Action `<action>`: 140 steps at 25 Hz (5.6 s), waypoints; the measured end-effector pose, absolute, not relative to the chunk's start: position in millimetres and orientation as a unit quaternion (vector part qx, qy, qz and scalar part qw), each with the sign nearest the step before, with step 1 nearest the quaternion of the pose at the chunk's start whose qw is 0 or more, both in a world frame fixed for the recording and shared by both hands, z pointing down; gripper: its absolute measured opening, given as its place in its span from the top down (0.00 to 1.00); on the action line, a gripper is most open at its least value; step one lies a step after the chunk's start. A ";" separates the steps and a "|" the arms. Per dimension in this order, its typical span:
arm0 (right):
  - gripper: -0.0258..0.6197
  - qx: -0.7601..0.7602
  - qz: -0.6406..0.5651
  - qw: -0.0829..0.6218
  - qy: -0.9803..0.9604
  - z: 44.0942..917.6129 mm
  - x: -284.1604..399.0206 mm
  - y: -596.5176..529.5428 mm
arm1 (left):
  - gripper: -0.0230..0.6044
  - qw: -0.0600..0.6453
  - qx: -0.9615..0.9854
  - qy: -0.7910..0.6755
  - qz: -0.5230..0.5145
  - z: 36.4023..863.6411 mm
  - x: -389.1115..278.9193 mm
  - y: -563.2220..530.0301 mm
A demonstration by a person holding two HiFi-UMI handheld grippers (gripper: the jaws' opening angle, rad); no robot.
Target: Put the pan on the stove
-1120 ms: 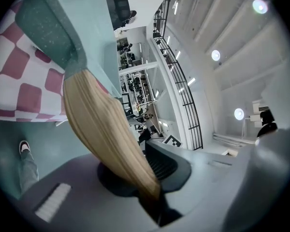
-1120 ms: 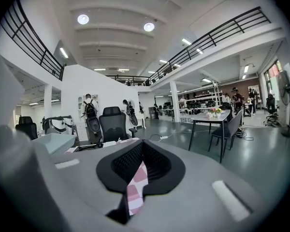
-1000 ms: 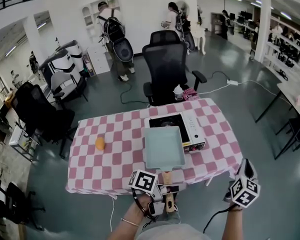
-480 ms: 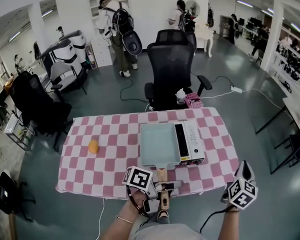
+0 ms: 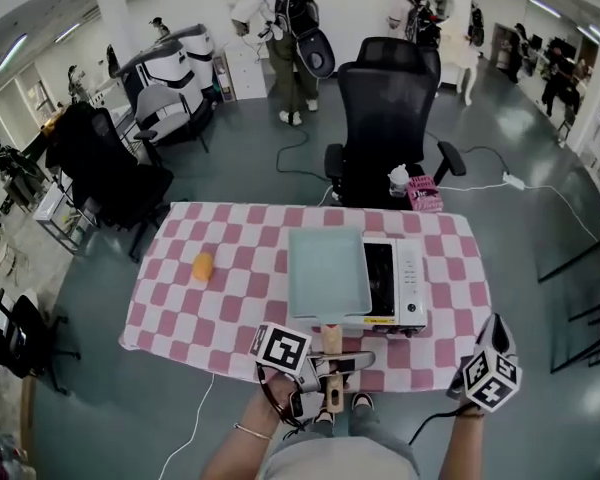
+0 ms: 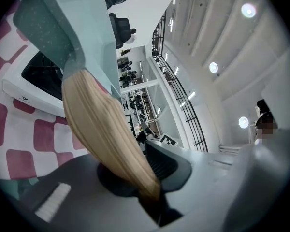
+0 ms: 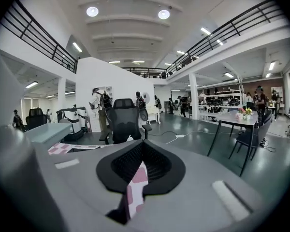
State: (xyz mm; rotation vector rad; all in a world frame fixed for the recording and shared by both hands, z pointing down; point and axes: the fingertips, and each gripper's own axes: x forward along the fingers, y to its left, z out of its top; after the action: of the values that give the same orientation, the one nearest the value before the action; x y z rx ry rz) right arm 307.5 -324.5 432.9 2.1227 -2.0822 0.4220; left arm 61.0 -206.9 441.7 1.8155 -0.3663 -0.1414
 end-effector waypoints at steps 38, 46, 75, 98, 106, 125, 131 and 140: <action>0.95 0.685 0.164 0.125 -0.698 492.5 317.8 -408.6 | 0.90 0.641 0.754 -0.131 -0.054 489.3 75.4 -261.3; 0.95 0.684 0.183 0.144 -0.691 520.5 325.1 -408.6 | 0.89 0.646 0.753 -0.116 -0.050 499.1 83.7 -267.0; 0.95 0.674 0.212 0.175 -0.686 565.3 327.0 -401.3 | 0.89 0.638 0.763 -0.098 -0.037 521.5 92.6 -274.2; 0.95 0.660 0.220 0.182 -0.695 575.2 314.7 -404.1 | 0.91 0.636 0.765 -0.091 -0.032 534.7 89.5 -269.7; 0.95 0.658 0.219 0.183 -0.697 572.9 310.8 -404.5 | 0.90 0.644 0.760 -0.080 -0.041 534.8 88.2 -268.8; 0.95 0.653 0.201 0.173 -0.709 545.0 298.6 -395.8 | 0.64 0.660 0.732 -0.157 -0.064 540.9 52.6 -280.3; 0.95 0.650 0.192 0.161 -0.718 525.2 287.5 -394.6 | 0.62 0.647 0.726 -0.228 -0.034 543.1 20.1 -271.6; 0.95 0.638 0.164 0.124 -0.742 478.8 260.1 -404.0 | 0.76 0.495 0.703 -0.510 -0.006 515.6 -103.3 -279.9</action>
State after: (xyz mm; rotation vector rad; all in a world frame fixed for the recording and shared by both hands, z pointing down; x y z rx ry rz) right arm 260.1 -404.0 478.8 1.8602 -2.1641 0.4778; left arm -103.3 -279.9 515.6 1.7048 -1.2358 -0.0137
